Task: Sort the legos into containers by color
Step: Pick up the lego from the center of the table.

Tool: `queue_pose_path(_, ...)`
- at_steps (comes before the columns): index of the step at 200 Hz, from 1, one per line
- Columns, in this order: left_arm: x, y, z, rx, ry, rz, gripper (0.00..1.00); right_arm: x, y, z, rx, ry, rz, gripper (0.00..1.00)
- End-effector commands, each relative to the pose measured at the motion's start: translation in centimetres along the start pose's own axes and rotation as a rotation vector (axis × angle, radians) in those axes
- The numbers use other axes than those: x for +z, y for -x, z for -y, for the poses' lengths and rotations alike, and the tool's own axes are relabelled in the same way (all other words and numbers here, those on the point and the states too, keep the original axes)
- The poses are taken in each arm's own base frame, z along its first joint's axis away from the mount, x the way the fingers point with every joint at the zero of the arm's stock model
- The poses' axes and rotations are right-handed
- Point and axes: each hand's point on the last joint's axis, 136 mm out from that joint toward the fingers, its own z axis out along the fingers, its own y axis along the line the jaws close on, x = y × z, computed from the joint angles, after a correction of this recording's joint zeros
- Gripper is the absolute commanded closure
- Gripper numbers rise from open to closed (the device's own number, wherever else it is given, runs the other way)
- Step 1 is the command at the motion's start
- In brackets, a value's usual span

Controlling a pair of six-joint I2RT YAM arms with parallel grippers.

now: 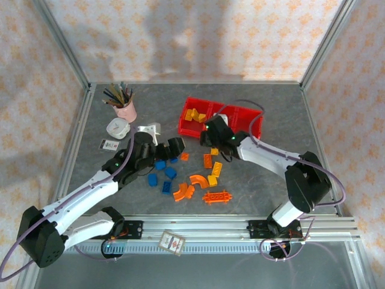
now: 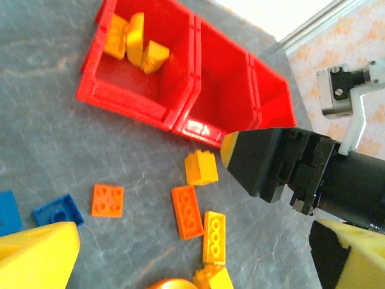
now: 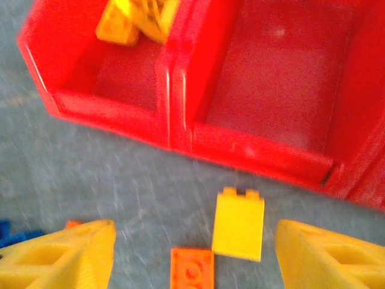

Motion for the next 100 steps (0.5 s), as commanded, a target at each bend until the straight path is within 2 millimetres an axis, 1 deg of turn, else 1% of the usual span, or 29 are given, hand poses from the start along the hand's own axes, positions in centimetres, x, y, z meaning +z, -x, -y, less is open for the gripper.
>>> queue_pose_path(1, 0.1, -1.2, -0.3, -0.022, 0.003, -0.013, 0.01, -0.8, -0.4, 0.8, 0.065, -0.029, 0.039, 0.29)
queue_pose_path(21, 0.6, -1.9, -0.5, -0.026, 0.003, -0.018, 0.01, 0.4, -1.8, 2.0, 0.088, -0.066, 0.025, 0.29)
queue_pose_path(40, 1.0, -2.2, -0.6, -0.047, 0.002, -0.018, 0.01, 1.3, -2.6, 2.1, 0.107, -0.065, 0.014, 0.31)
queue_pose_path(63, 1.4, -2.3, -0.5, -0.053, -0.002, -0.024, 0.01, 2.6, -2.9, 2.7, 0.132, -0.083, -0.005, 0.31)
queue_pose_path(87, 1.6, -2.4, -0.7, -0.052, 0.008, -0.019, 0.01, 3.8, -2.6, 2.8, 0.148, -0.079, -0.009, 0.31)
queue_pose_path(100, 1.6, -2.4, -0.9, -0.058, 0.013, -0.015, 0.01, 4.3, -2.4, 3.2, 0.158, -0.102, -0.007, 0.31)
